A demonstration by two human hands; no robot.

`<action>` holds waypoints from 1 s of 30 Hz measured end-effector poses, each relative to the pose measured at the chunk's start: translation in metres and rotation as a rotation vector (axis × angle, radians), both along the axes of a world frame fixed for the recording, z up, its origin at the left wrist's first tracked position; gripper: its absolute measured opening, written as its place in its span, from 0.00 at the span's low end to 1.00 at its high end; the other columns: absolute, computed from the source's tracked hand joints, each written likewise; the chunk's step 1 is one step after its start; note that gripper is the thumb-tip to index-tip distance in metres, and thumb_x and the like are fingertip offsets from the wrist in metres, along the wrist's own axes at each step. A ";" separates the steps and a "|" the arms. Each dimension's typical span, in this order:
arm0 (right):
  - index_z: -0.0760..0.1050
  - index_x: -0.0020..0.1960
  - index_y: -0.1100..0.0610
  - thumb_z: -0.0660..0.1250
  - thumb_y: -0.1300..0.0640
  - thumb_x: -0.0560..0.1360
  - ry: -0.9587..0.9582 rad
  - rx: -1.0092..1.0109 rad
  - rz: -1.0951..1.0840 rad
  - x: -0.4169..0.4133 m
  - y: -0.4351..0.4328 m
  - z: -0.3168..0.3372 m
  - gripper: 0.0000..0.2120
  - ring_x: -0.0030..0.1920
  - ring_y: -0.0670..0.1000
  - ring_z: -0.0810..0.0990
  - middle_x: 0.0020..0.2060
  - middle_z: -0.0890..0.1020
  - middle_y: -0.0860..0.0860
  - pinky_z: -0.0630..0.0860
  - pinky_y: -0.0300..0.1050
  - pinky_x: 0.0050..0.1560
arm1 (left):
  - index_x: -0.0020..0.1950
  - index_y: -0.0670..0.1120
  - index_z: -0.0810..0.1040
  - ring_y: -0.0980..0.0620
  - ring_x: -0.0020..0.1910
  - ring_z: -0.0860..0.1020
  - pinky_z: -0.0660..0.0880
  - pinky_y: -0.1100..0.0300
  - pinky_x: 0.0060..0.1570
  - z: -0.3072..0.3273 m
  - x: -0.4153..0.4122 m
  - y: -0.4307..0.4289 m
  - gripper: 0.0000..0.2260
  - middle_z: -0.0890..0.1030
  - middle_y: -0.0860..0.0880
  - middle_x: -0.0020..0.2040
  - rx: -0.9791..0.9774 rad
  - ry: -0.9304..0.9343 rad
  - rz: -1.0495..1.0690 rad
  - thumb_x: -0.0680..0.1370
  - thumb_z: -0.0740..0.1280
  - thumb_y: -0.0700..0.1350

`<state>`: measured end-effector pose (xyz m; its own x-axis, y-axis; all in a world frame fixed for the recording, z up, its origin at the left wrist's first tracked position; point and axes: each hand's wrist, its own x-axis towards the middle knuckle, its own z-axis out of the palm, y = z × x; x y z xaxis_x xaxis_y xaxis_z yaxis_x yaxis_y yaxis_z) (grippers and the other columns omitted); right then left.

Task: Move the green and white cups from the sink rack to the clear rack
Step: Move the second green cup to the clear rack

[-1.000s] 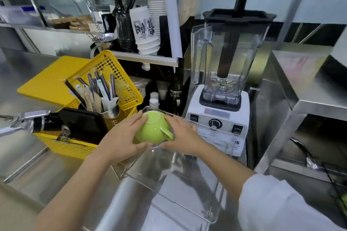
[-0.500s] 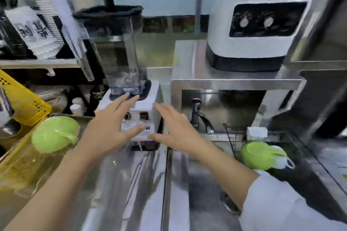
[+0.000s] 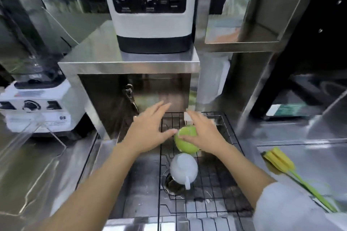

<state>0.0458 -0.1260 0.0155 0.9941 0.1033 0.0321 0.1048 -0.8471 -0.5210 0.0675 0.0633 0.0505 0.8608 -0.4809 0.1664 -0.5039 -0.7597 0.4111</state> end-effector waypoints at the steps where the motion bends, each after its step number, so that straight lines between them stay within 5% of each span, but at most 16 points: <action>1: 0.51 0.73 0.52 0.70 0.43 0.69 0.024 -0.021 -0.015 0.002 -0.010 -0.008 0.42 0.71 0.56 0.60 0.72 0.62 0.54 0.58 0.58 0.71 | 0.73 0.51 0.55 0.49 0.73 0.58 0.57 0.54 0.70 -0.010 0.003 -0.010 0.36 0.59 0.48 0.75 0.025 0.043 0.013 0.71 0.65 0.61; 14: 0.47 0.74 0.51 0.75 0.49 0.64 0.192 -0.194 0.050 0.020 -0.059 -0.070 0.49 0.74 0.52 0.52 0.75 0.56 0.54 0.54 0.54 0.69 | 0.71 0.41 0.54 0.41 0.70 0.60 0.61 0.53 0.67 -0.106 0.039 -0.083 0.45 0.63 0.39 0.70 0.007 0.554 0.127 0.63 0.77 0.47; 20: 0.48 0.74 0.52 0.74 0.48 0.64 0.174 -0.191 0.049 0.028 -0.055 -0.087 0.48 0.73 0.52 0.57 0.73 0.61 0.52 0.57 0.55 0.68 | 0.67 0.40 0.55 0.39 0.66 0.65 0.64 0.54 0.62 -0.122 0.045 -0.091 0.46 0.67 0.39 0.65 0.028 0.545 0.167 0.58 0.79 0.45; 26: 0.52 0.73 0.55 0.75 0.53 0.63 0.083 -0.169 0.002 0.029 -0.050 -0.096 0.47 0.71 0.52 0.61 0.71 0.66 0.52 0.58 0.50 0.64 | 0.59 0.43 0.58 0.43 0.54 0.75 0.75 0.54 0.49 -0.129 0.040 -0.093 0.42 0.72 0.41 0.58 -0.161 0.520 0.221 0.54 0.81 0.42; 30: 0.56 0.72 0.56 0.76 0.58 0.60 -0.030 -0.144 -0.010 0.025 -0.048 -0.101 0.46 0.66 0.54 0.68 0.68 0.70 0.53 0.59 0.47 0.59 | 0.66 0.44 0.58 0.42 0.59 0.71 0.71 0.51 0.57 -0.127 0.030 -0.091 0.47 0.70 0.41 0.61 -0.243 0.406 0.203 0.54 0.81 0.41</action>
